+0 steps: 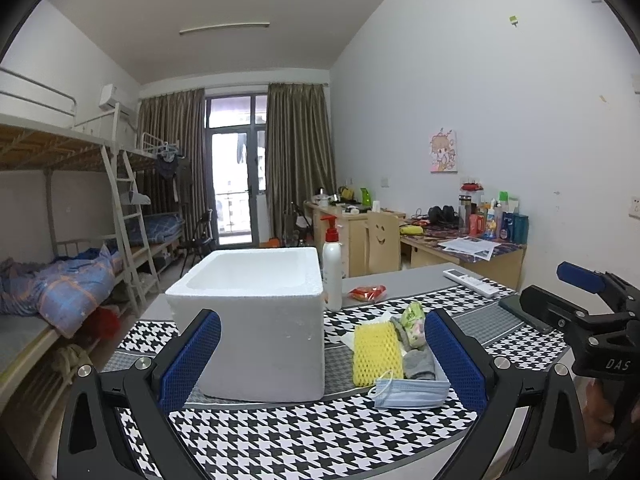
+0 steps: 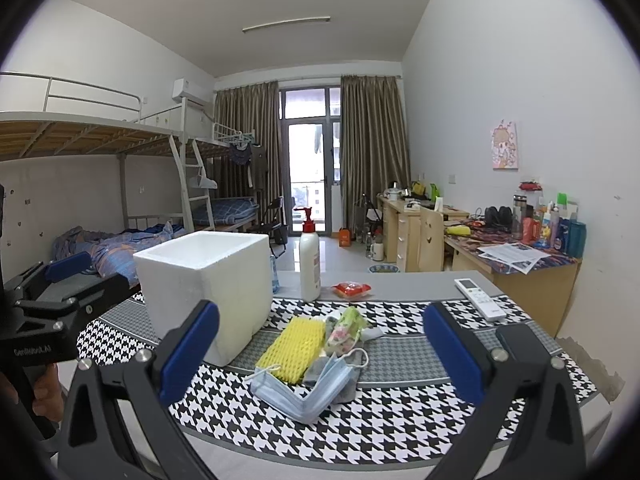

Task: Organize soft objects
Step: 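Move both tools toward the soft items beside the white foam box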

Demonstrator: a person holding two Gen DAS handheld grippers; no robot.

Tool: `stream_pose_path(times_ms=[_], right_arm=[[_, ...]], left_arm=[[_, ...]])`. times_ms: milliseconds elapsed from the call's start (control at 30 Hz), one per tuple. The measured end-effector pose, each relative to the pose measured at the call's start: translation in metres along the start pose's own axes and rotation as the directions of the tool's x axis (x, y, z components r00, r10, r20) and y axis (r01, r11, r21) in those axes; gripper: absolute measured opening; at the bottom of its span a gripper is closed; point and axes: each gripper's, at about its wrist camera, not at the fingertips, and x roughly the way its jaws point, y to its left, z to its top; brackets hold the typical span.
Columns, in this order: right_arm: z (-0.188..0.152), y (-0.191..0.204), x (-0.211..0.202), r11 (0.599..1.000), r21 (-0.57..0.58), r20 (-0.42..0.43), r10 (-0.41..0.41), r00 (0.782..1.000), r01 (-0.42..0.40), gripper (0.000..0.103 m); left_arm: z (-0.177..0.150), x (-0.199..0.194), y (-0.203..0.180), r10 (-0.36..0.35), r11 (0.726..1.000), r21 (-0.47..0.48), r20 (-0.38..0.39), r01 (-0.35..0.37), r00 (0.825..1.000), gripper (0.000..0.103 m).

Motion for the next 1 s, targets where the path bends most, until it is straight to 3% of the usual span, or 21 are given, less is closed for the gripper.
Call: stream_pose_path(times_ms=[1000], right_arm=[[0.0012,0.0024,0.0081,1.000,-0.011,0.000,0.000,1.000,0.000,0.103]], left_arm=[[-0.0017,0.0084,0.0054,0.009,1.000,-0.015,-0.024,-0.009,1.000,0.102]])
